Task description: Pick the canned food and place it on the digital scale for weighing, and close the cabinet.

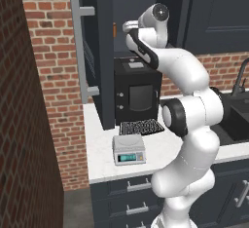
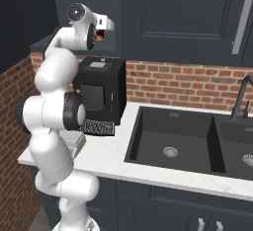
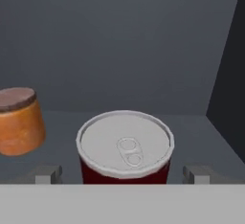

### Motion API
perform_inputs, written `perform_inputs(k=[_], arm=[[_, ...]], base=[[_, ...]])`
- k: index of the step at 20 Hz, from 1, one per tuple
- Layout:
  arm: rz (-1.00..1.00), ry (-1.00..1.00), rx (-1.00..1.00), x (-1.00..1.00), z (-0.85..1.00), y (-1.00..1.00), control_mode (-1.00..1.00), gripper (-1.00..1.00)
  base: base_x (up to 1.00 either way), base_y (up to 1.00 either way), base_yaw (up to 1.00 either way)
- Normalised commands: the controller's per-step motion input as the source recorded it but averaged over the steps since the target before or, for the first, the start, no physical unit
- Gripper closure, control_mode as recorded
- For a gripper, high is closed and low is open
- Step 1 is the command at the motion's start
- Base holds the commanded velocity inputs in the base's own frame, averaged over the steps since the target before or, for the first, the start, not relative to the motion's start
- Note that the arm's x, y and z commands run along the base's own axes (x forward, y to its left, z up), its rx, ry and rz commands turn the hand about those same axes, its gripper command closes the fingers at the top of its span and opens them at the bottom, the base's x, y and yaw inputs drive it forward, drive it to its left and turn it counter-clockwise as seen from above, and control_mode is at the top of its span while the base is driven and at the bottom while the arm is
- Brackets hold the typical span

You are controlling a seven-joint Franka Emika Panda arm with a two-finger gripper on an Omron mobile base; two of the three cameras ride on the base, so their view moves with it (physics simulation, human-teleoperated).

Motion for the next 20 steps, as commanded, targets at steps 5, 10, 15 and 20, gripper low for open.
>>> perform_inputs(k=[5, 10, 15, 20], arm=[[0.00, 0.00, 0.00, 0.27, 0.00, 0.00, -1.00, -1.00], [0.00, 0.00, 0.00, 0.08, 0.00, 0.00, -1.00, 1.00], [0.00, 0.00, 0.01, 0.00, 0.00, 0.00, -1.00, 1.00], [0.00, -0.05, 0.08, -0.27, 0.00, 0.00, -1.00, 1.00]], base=[[0.00, 0.00, 0.00], [0.00, 0.00, 0.00], [0.00, 0.00, 0.00], [0.00, 0.00, 0.00]])
